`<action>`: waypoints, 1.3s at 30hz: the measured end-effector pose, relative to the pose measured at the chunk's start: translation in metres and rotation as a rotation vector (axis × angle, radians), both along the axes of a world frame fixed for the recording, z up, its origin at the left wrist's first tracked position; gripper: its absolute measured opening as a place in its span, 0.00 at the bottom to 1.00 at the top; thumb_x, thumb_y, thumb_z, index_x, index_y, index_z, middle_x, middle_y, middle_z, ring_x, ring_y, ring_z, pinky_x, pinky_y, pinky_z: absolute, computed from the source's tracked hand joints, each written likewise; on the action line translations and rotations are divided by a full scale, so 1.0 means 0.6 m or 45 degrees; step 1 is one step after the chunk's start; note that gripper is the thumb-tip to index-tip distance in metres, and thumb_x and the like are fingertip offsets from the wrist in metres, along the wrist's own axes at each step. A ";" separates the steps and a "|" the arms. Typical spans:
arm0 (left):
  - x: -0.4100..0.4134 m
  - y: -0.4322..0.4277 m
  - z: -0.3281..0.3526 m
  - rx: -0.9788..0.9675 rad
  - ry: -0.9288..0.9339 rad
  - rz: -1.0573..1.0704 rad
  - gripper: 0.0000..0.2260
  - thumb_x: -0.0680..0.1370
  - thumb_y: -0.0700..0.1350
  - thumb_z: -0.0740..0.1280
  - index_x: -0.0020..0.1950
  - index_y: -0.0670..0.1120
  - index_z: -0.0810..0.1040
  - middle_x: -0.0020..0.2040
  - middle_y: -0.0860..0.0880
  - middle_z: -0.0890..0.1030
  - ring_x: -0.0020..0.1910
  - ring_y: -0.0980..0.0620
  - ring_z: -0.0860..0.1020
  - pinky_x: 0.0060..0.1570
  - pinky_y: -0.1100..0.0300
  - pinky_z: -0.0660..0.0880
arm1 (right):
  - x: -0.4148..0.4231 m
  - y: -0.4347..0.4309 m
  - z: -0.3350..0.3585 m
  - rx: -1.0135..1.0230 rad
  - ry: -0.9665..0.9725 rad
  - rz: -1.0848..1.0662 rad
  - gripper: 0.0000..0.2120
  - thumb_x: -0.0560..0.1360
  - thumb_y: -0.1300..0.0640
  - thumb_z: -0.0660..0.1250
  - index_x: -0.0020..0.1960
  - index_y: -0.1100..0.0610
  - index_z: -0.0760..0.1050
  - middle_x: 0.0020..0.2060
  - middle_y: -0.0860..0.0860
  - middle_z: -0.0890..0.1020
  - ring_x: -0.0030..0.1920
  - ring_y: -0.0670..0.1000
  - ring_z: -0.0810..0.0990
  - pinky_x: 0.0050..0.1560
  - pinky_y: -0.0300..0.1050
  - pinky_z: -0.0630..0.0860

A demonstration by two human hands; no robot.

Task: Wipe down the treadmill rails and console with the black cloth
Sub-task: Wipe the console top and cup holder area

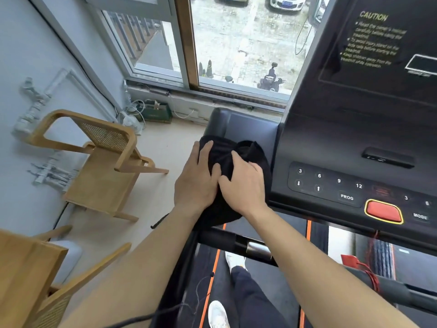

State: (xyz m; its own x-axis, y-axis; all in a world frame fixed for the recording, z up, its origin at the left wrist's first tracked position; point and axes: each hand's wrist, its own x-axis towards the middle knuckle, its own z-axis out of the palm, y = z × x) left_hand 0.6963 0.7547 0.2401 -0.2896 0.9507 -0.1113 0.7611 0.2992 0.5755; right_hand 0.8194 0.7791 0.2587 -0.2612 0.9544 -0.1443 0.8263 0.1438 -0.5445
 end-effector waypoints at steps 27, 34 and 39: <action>0.066 0.122 0.018 -0.175 0.343 0.165 0.40 0.74 0.52 0.71 0.77 0.47 0.50 0.70 0.38 0.65 0.64 0.35 0.70 0.60 0.41 0.70 | 0.059 0.162 0.012 0.596 -0.734 0.407 0.17 0.58 0.69 0.71 0.37 0.55 0.66 0.31 0.53 0.76 0.28 0.56 0.70 0.33 0.47 0.59; 0.071 0.101 0.012 -0.158 0.243 0.284 0.39 0.70 0.52 0.71 0.76 0.50 0.54 0.73 0.44 0.64 0.67 0.39 0.68 0.60 0.41 0.67 | 0.056 0.203 -0.005 0.928 -0.636 0.751 0.07 0.62 0.67 0.67 0.37 0.58 0.72 0.30 0.54 0.74 0.29 0.57 0.73 0.33 0.46 0.60; 0.056 0.139 0.018 -0.136 0.293 0.130 0.41 0.70 0.50 0.74 0.76 0.48 0.55 0.70 0.42 0.66 0.63 0.36 0.71 0.56 0.41 0.71 | 0.061 0.203 -0.002 0.829 -0.685 0.620 0.11 0.60 0.63 0.74 0.33 0.55 0.72 0.27 0.52 0.77 0.31 0.57 0.76 0.38 0.46 0.60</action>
State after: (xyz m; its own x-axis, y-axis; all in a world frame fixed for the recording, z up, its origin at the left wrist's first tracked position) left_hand 0.7297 0.8384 0.2508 -0.4127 0.9016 -0.1294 0.8310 0.4308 0.3520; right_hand 0.8562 0.9011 0.2573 -0.7017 0.6947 0.1579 0.7118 0.6746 0.1956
